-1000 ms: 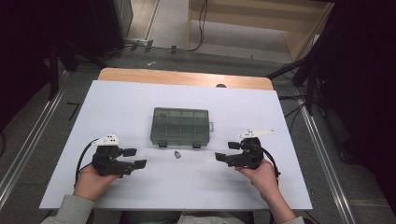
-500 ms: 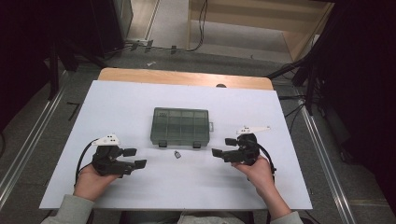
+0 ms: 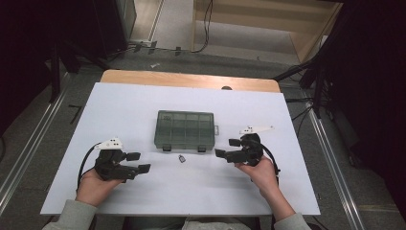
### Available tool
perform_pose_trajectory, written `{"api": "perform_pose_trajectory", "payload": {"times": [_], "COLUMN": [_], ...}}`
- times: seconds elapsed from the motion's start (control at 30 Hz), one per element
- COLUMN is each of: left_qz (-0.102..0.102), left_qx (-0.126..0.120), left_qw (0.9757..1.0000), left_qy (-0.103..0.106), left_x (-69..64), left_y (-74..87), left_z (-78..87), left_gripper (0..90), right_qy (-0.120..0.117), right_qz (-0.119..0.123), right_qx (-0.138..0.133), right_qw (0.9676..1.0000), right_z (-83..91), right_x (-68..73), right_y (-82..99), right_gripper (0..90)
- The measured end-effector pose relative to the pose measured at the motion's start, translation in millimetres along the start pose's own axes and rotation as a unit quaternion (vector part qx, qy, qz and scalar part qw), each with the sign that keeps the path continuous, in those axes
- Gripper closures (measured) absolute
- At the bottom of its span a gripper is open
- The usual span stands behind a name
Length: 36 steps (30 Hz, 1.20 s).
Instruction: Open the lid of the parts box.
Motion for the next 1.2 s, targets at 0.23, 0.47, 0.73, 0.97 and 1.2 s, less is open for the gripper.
{"api": "perform_pose_trajectory", "payload": {"times": [0.23, 0.47, 0.73, 0.97, 1.2], "left_qz": [-0.002, 0.0, 0.001, 0.0, 0.0], "left_qx": [0.005, 0.003, 0.003, 0.001, 0.001], "left_qw": [1.0, 1.0, 1.0, 1.0, 1.0], "left_qy": [0.004, 0.003, 0.002, 0.004, 0.003], "left_x": [-1.7, -1.4, -0.7, -0.7, -0.8], "left_y": [0.2, 0.3, 0.4, 0.4, 0.4], "left_z": [-3.9, -4.2, -3.6, -3.1, -2.7], "left_gripper": [28.5, 28.4, 28.4, 28.5, 28.5], "right_qy": [0.006, 0.01, 0.003, -0.007, -0.015], "right_qz": [-0.002, -0.007, -0.009, -0.01, -0.001], "right_qx": [-0.002, 0.002, 0.005, -0.003, 0.02], "right_qw": [1.0, 0.9999, 0.9999, 0.9999, 0.9997], "right_z": [-4.7, -9.5, -10.9, -4.8, -9.2], "right_x": [0.2, 0.0, -1.9, -6.2, -8.5], "right_y": [-7.2, -11.1, -15.1, -11.6, -4.9], "right_gripper": [12.6, 12.6, 35.3, 72.2, 87.6]}}
Point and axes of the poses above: each handheld gripper's, and its own axes: z roughly backward along the jaws, y roughly out of its underside, x roughly to its left, the point moved 4 cm from there along -z, roughly forward along the jaws, and after that the axes turned 7 degrees about y, right-handed, at the moved point
